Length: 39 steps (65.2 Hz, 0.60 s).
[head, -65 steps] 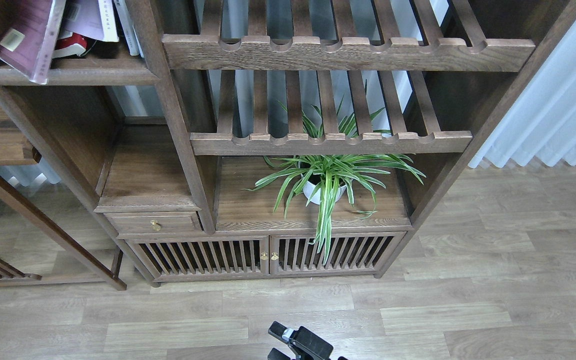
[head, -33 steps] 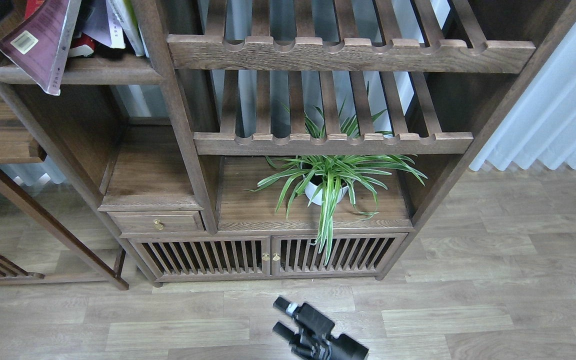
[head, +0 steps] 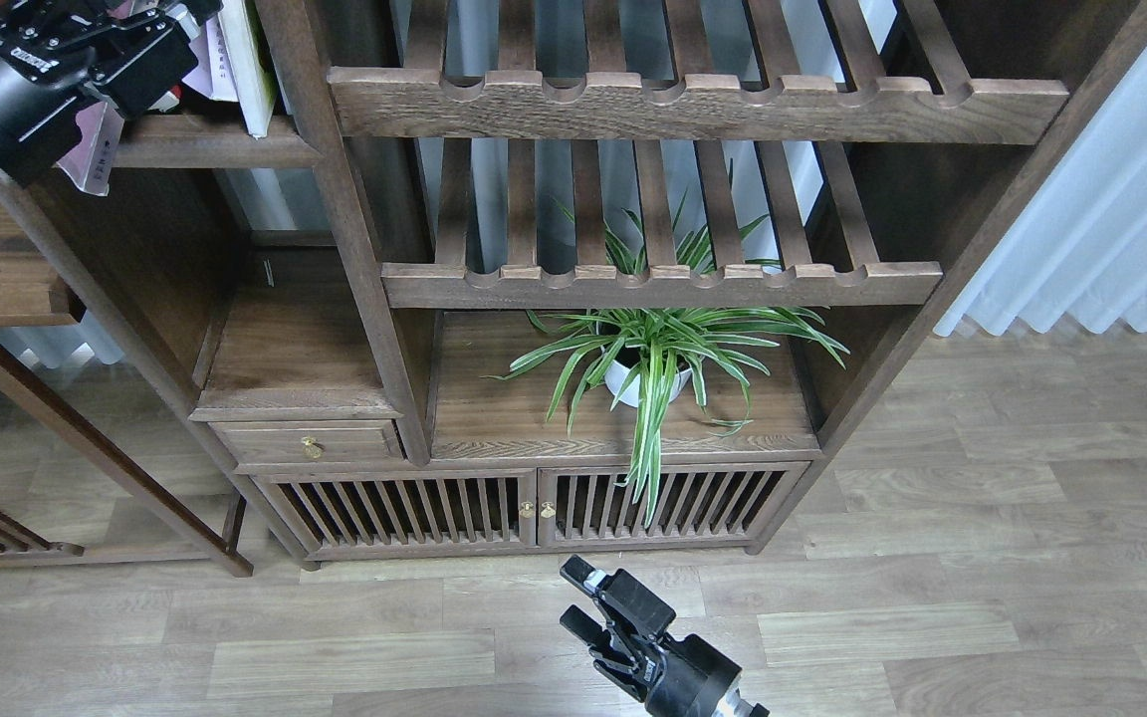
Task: Organize books on shelf
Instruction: 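Release the maroon book on the stack and adjust with the left gripper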
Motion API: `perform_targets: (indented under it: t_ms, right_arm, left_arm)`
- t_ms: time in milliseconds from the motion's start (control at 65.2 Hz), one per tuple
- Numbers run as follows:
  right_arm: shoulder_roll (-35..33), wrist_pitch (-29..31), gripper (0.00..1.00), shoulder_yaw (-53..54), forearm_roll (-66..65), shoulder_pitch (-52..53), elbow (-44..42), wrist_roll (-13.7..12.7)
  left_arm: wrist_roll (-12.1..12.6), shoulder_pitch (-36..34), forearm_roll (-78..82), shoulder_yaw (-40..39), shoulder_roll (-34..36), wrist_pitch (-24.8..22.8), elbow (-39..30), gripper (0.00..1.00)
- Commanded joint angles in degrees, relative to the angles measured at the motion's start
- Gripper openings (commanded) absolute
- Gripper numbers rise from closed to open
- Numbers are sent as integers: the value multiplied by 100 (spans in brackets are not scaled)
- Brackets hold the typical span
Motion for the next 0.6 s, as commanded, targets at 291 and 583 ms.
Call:
perform_targets:
  t_ms: [291, 583]
  right_arm:
    - [14, 0, 100, 33, 0, 445, -17, 640]
    - [14, 0, 100, 33, 9, 745, 1, 721]
  left_arm:
    - [54, 736, -18, -430, -65, -2, -419, 81]
    - [467, 1149, -45, -377, -934, -2, -947, 81]
